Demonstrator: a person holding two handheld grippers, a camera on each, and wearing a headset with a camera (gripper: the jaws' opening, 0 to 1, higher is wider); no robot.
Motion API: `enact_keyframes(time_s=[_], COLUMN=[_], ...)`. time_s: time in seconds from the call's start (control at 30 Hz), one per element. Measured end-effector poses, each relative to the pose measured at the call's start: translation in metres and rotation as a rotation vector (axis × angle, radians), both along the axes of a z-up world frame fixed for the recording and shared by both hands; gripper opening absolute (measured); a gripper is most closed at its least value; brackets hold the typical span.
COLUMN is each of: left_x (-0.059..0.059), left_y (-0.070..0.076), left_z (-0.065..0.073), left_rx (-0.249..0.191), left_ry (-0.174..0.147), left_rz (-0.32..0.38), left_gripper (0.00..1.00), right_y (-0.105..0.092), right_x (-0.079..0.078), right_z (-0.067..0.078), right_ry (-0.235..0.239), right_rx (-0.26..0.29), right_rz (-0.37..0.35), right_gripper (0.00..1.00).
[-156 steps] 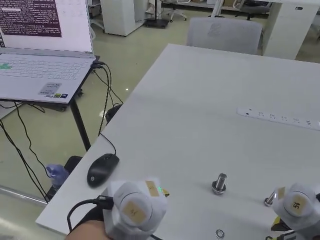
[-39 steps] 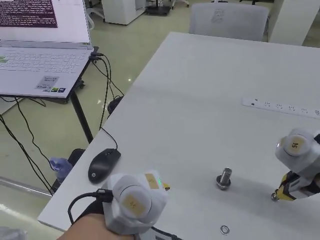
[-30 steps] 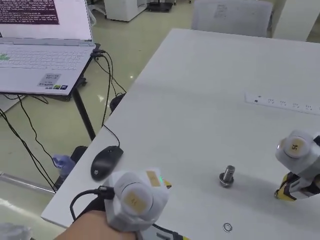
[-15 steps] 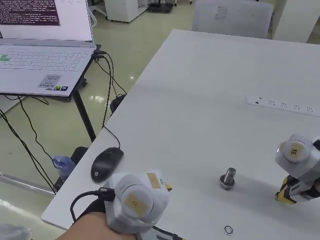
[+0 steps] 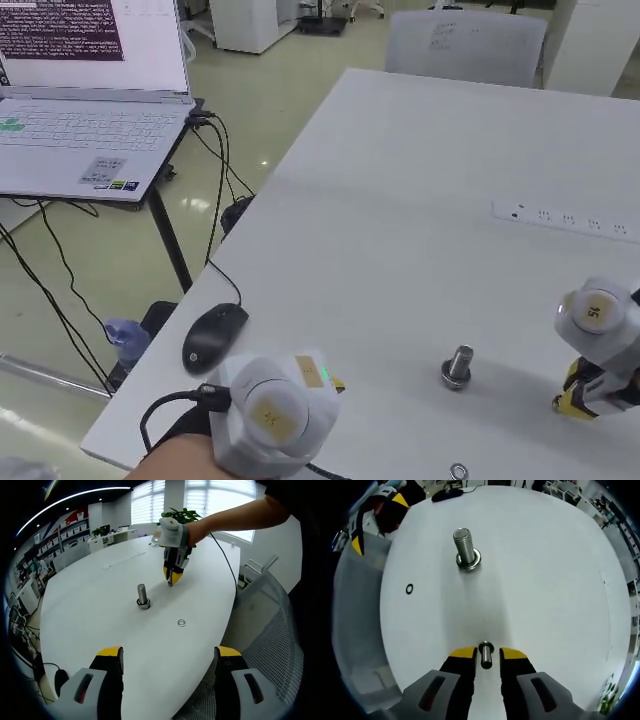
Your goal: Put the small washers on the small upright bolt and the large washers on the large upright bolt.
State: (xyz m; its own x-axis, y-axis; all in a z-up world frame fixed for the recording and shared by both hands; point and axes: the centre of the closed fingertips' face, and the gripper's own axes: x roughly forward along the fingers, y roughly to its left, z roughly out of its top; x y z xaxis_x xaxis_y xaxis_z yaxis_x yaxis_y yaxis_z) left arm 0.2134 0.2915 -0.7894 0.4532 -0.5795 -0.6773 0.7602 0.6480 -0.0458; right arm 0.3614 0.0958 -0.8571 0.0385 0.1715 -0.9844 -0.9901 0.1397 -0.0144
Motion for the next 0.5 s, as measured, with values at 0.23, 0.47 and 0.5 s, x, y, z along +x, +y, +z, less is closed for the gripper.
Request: enact_keyframes(time_s=[0.23, 0.47, 0.5], left_x=[0.003, 0.003, 0.003], left_y=[-0.001, -0.002, -0.002], left_z=[0.004, 0.005, 0.006], left_rx=[-0.006, -0.006, -0.007], left_ry=[-0.012, -0.014, -0.014], left_rz=[0.001, -0.001, -0.001], left_gripper=[0.74, 0.75, 0.75], right_y=[0.001, 0.014, 0.018], right_x=[0.001, -0.001, -0.002], right_z=[0.003, 0.02, 0.023], right_ry=[0.003, -0.009, -0.01], right_rx=[0.006, 0.051, 0.061], right_rz=[0.004, 0.025, 0.029], right_gripper=[0.23, 0.26, 0.26])
